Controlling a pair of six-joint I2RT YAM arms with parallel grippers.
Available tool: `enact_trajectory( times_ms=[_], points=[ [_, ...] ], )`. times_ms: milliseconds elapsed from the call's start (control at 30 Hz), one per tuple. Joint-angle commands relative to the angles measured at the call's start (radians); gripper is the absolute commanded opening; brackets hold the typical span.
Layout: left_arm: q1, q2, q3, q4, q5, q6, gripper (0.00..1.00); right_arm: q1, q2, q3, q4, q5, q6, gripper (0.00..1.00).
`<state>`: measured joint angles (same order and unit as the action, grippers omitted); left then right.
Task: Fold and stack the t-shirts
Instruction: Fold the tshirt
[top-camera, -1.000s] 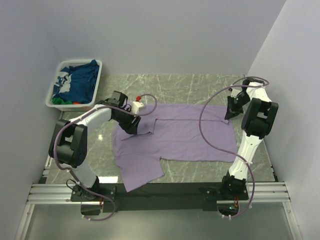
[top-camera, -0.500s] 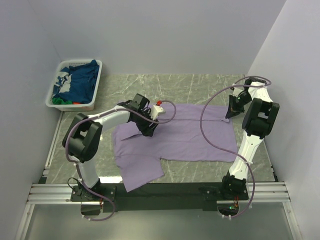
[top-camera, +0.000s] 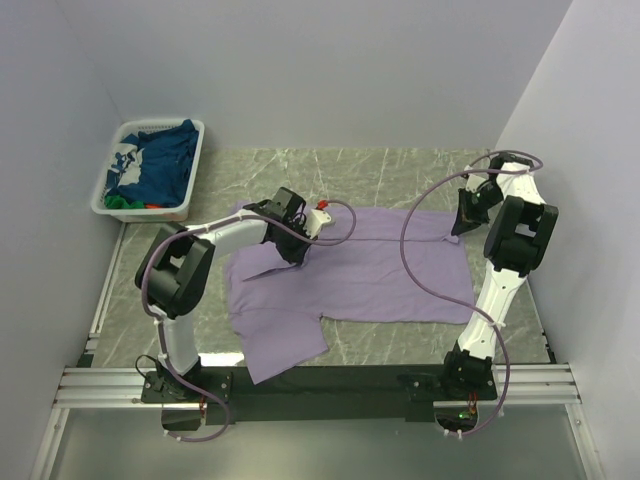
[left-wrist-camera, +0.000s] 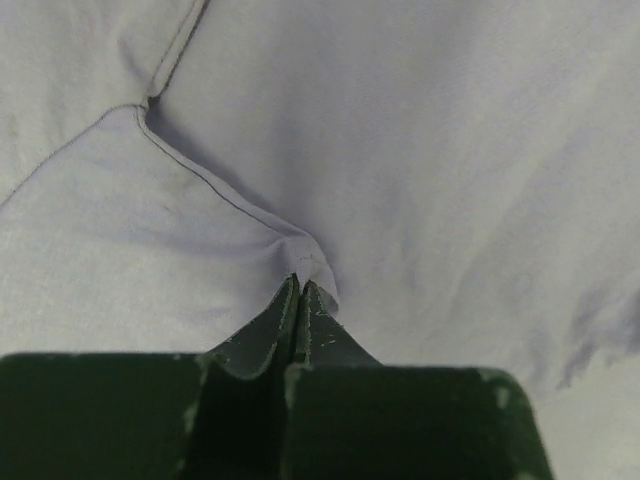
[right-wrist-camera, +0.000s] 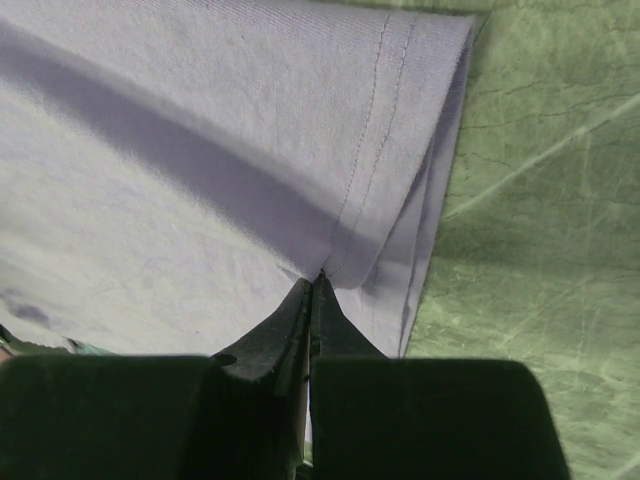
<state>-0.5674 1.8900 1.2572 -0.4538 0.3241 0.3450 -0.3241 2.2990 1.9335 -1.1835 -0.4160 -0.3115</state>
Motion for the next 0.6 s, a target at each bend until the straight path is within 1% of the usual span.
enact_trajectory(
  times_ms=[0,167,233,400,533,567],
  points=[
    [-0.005,-0.08,0.011,-0.035,0.007,0.021,0.01,-0.015,0.013,0.059,-0.024,0.006,-0.009,0.0],
    [0.003,-0.155,0.001,-0.141,0.067,0.084,0.01,-0.024,0.027,0.127,-0.051,0.034,-0.018,0.0],
    [0.008,-0.163,0.001,-0.175,0.076,0.103,0.01,-0.024,0.034,0.139,-0.057,0.039,-0.021,0.0],
    [0.009,-0.134,0.001,-0.183,0.089,0.115,0.01,-0.024,0.051,0.107,-0.045,0.077,-0.034,0.0],
    [0.011,-0.097,0.011,-0.213,0.136,0.134,0.01,-0.024,0.057,0.064,-0.025,0.138,-0.052,0.0],
    [0.011,-0.092,0.011,-0.22,0.141,0.14,0.01,-0.024,0.059,0.059,-0.024,0.147,-0.057,0.02]
  ],
)
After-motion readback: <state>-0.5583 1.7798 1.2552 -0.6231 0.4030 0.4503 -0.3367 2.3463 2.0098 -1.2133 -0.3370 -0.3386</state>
